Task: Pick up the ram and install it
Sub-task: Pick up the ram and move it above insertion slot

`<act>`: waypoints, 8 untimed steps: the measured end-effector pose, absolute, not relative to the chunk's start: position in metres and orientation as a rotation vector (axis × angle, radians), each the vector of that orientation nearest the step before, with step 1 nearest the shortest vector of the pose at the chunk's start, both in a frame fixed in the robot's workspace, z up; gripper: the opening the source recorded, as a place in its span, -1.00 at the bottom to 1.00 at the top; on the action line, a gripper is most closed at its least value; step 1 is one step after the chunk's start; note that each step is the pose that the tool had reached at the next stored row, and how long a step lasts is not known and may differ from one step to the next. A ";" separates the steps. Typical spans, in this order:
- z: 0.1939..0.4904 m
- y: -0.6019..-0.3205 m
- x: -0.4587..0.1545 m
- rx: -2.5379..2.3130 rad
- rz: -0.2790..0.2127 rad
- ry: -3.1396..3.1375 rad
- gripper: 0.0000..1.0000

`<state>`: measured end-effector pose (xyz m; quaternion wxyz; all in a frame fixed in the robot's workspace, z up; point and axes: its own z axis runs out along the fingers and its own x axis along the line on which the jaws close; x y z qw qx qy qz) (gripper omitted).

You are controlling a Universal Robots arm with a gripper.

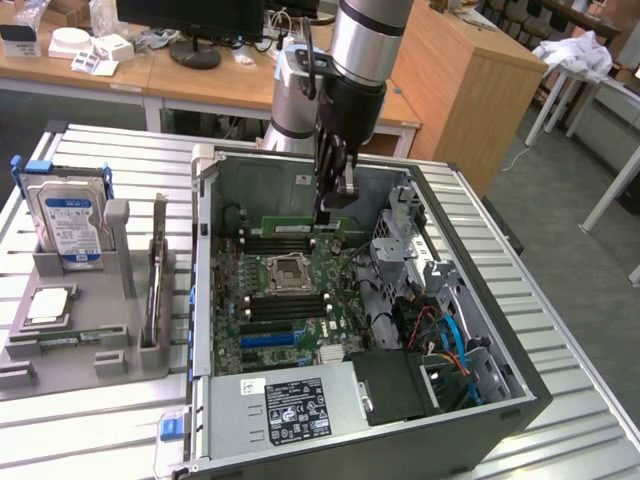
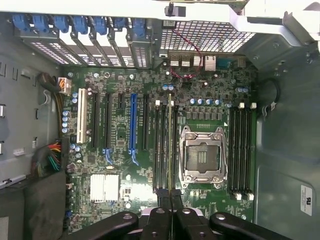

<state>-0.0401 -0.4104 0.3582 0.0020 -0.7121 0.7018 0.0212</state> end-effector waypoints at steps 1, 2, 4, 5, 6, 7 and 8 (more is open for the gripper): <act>0.358 -0.410 -0.040 -2.234 0.066 2.202 -0.76; 0.358 -0.410 -0.040 -2.234 0.066 2.202 -0.76; 0.358 -0.411 -0.040 -2.235 0.066 2.202 -0.76; 0.358 -0.411 -0.040 -2.235 0.066 2.202 -0.76; 0.357 -0.410 -0.041 -2.235 0.066 2.202 -0.76; 0.357 -0.410 -0.041 -2.234 0.066 2.202 -0.76; 0.357 -0.410 -0.041 -2.234 0.066 2.202 -0.76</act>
